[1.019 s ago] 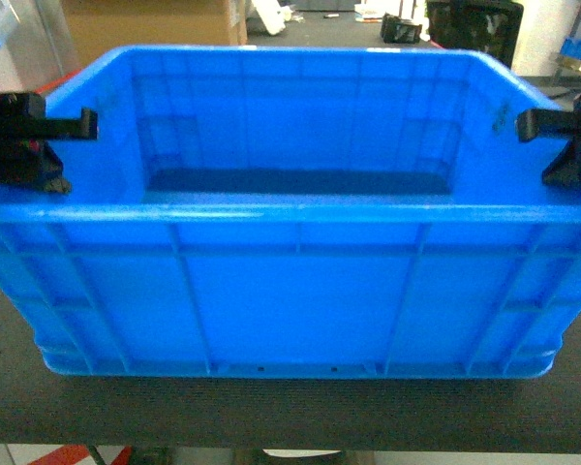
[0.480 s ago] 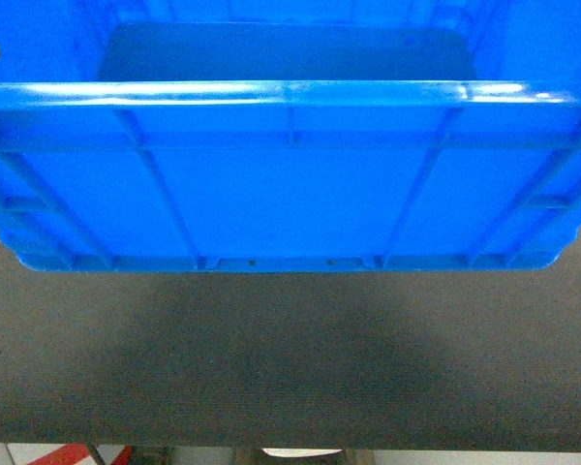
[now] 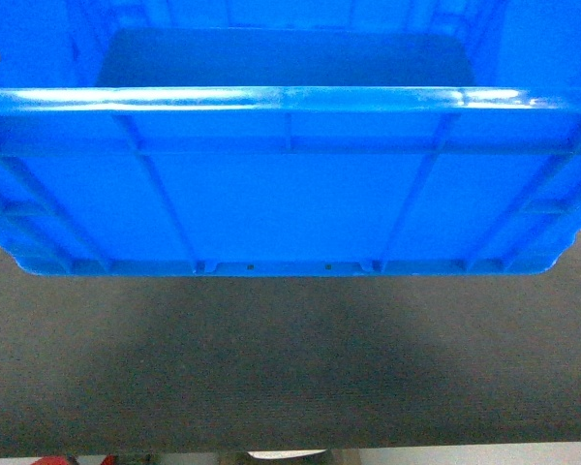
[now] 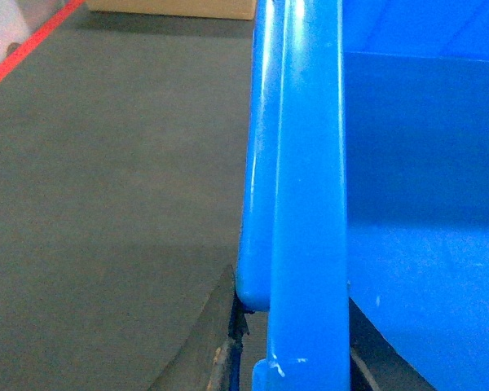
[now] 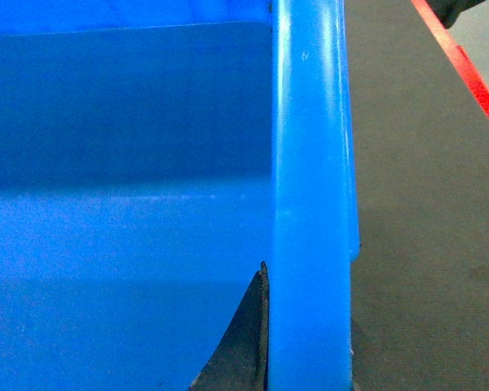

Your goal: Place box next to blue box on left shelf

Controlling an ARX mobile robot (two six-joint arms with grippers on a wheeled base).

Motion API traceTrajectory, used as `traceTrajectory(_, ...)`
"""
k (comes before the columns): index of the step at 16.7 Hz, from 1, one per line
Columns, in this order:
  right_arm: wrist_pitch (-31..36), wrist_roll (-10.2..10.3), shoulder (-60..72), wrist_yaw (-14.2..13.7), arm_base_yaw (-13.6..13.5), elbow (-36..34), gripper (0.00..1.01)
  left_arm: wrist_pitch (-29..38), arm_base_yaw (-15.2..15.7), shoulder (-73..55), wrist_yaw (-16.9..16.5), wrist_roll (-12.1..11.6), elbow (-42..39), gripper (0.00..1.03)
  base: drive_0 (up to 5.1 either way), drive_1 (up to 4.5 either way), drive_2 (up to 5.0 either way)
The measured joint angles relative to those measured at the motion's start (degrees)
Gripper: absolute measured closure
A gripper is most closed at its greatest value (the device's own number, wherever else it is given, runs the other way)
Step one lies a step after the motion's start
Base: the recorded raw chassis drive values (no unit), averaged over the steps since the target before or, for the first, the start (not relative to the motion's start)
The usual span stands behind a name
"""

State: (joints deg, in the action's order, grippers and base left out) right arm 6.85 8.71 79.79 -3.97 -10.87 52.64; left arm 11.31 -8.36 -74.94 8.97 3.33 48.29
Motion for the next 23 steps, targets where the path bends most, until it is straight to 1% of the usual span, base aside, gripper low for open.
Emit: traceTrajectory(23,0.00,0.02,0.00,-0.11,0.04,0.00,0.93,0.24,-0.02,0.00,-0.02,0.22,0.00,0.86,-1.6,-1.61,-1.6)
